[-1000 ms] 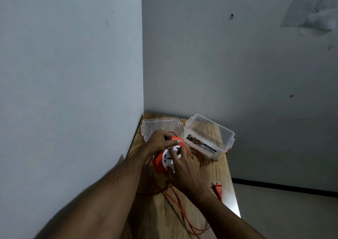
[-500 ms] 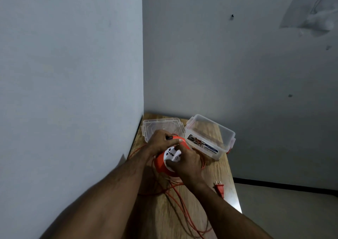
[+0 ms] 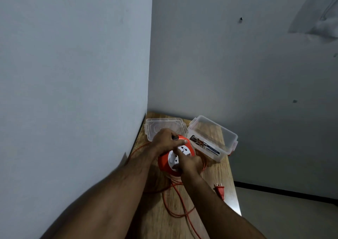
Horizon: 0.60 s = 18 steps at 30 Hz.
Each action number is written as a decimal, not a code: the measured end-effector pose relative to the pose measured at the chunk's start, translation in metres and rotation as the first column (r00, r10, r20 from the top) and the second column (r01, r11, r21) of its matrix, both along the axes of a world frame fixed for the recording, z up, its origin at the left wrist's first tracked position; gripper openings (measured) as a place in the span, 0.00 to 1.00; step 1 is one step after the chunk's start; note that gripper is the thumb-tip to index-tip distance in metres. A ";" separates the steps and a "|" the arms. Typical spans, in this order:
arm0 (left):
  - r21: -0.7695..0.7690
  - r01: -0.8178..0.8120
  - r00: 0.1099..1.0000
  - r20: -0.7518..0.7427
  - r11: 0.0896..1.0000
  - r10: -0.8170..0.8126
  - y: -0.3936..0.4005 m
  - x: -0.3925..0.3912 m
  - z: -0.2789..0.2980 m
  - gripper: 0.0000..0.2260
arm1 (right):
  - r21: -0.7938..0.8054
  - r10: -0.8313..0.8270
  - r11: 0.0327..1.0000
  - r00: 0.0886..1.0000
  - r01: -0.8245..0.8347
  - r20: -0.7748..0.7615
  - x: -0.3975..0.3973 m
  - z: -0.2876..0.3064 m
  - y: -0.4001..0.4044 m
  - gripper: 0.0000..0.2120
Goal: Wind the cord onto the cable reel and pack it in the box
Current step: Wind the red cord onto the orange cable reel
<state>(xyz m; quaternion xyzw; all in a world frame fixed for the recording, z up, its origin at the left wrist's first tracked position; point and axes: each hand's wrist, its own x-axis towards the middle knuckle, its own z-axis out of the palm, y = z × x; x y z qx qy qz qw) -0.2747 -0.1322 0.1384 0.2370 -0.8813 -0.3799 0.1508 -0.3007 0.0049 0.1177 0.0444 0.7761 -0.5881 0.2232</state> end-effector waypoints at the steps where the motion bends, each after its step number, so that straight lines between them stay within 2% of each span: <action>1: -0.007 -0.005 1.000 -0.003 1.000 0.005 0.000 0.000 -0.001 0.20 | -0.058 -0.062 0.996 0.988 0.071 0.142 -0.001 0.001 -0.003 0.36; 3: -0.017 0.001 1.000 -0.007 1.000 -0.001 0.001 0.000 -0.003 0.22 | -0.187 -0.114 0.961 0.909 0.203 0.401 -0.001 0.006 -0.007 0.49; 5: -0.009 0.019 1.000 -0.008 1.000 -0.020 0.003 0.000 -0.003 0.22 | -0.282 -0.084 0.917 0.828 0.281 0.555 -0.001 0.008 -0.010 0.57; 7: 0.021 0.029 1.000 -0.013 0.999 -0.028 0.003 0.001 -0.002 0.21 | -0.277 -0.071 0.920 0.815 0.276 0.575 -0.002 0.007 -0.011 0.50; 8: 0.040 0.029 1.000 -0.012 0.999 -0.029 0.002 0.002 -0.001 0.19 | -0.242 -0.081 0.940 0.846 0.241 0.527 0.000 0.007 -0.009 0.44; 9: 0.062 0.030 1.000 -0.012 0.998 -0.029 0.001 0.003 -0.001 0.17 | -0.194 -0.085 0.965 0.911 0.176 0.405 0.003 0.008 -0.004 0.36; 10: 0.090 0.030 1.000 -0.012 0.996 -0.029 0.000 0.004 -0.001 0.14 | -0.137 -0.064 0.986 0.980 0.091 0.188 0.008 0.011 0.003 0.26; 11: 0.112 0.033 0.999 -0.019 0.993 -0.031 -0.001 0.005 -0.001 0.12 | -0.077 0.012 0.997 0.991 -0.022 -0.131 0.012 0.011 0.009 0.17; 12: 0.127 0.035 0.999 -0.027 0.991 -0.032 -0.002 0.005 -0.001 0.11 | 0.026 0.142 0.989 0.873 -0.147 -0.467 0.014 0.012 0.016 0.11; 13: 0.139 0.035 0.999 -0.029 0.990 -0.032 -0.003 0.006 -0.002 0.12 | 0.180 0.289 0.956 0.650 -0.231 -0.703 0.015 0.014 0.023 0.10; 14: 0.149 0.035 0.999 -0.021 0.988 -0.032 -0.004 0.006 -0.002 0.13 | 0.351 0.440 0.895 0.417 -0.275 -0.795 0.013 0.013 0.028 0.12; 15: 0.153 0.036 0.999 -0.005 0.988 -0.035 -0.007 0.005 -0.003 0.13 | 0.531 0.586 0.803 0.205 -0.270 -0.784 0.010 0.008 0.031 0.17; 16: 0.149 0.038 0.999 0.015 0.988 -0.041 -0.009 0.004 -0.003 0.14 | 0.678 0.704 0.698 0.048 -0.231 -0.709 0.007 0.004 0.035 0.24; 17: 0.141 0.041 0.998 0.033 0.989 -0.046 -0.011 0.003 -0.004 0.16 | 0.775 0.783 0.603 -0.046 -0.191 -0.620 0.005 0.002 0.038 0.29; 18: 0.130 0.045 0.998 0.048 0.990 -0.052 -0.012 0.003 -0.005 0.17 | 0.827 0.825 0.537 -0.098 -0.169 -0.556 0.003 0.001 0.041 0.33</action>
